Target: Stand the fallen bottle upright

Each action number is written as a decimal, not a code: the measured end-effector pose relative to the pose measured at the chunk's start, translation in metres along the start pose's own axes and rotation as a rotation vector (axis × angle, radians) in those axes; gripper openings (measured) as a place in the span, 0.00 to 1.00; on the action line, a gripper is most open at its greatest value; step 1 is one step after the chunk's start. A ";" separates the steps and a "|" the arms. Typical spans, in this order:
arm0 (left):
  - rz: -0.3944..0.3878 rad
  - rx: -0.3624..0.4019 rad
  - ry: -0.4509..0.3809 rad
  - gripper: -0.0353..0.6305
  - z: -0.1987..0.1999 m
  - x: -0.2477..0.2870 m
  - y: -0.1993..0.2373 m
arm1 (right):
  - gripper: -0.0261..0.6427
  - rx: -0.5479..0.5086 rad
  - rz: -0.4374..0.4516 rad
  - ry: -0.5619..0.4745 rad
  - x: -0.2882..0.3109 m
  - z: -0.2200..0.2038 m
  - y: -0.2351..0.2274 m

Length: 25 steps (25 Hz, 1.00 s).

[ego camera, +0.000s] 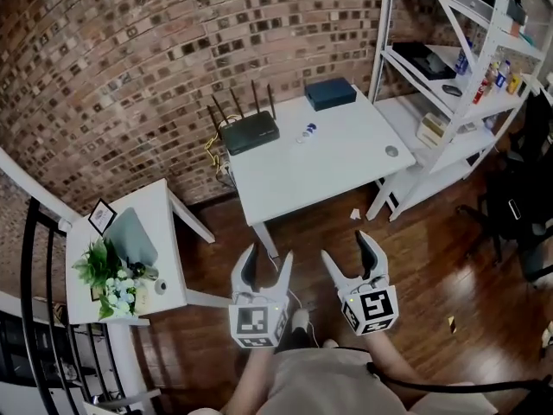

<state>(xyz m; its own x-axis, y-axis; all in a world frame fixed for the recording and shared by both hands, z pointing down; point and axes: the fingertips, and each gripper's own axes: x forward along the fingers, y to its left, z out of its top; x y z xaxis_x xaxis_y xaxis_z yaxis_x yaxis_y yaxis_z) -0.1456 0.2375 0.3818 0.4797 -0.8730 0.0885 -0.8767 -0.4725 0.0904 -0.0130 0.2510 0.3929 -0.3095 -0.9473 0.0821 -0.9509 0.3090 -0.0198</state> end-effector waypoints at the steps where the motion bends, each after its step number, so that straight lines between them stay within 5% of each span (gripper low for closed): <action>1: -0.006 0.002 -0.016 0.49 0.006 0.013 0.010 | 0.51 -0.007 -0.002 -0.012 0.014 0.006 -0.002; 11: -0.059 -0.075 0.073 0.44 -0.038 0.105 0.059 | 0.51 0.007 -0.032 0.061 0.089 -0.020 -0.024; 17: -0.092 -0.042 0.072 0.44 -0.034 0.190 0.054 | 0.51 -0.001 -0.046 0.035 0.153 -0.014 -0.086; 25: -0.012 -0.006 0.078 0.44 -0.013 0.321 0.072 | 0.51 -0.029 0.052 -0.004 0.276 0.019 -0.182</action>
<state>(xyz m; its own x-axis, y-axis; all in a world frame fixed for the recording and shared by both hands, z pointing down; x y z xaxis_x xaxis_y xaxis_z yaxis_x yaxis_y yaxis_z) -0.0538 -0.0752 0.4301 0.4919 -0.8549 0.1648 -0.8707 -0.4820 0.0980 0.0748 -0.0683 0.4004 -0.3583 -0.9304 0.0777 -0.9330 0.3597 0.0051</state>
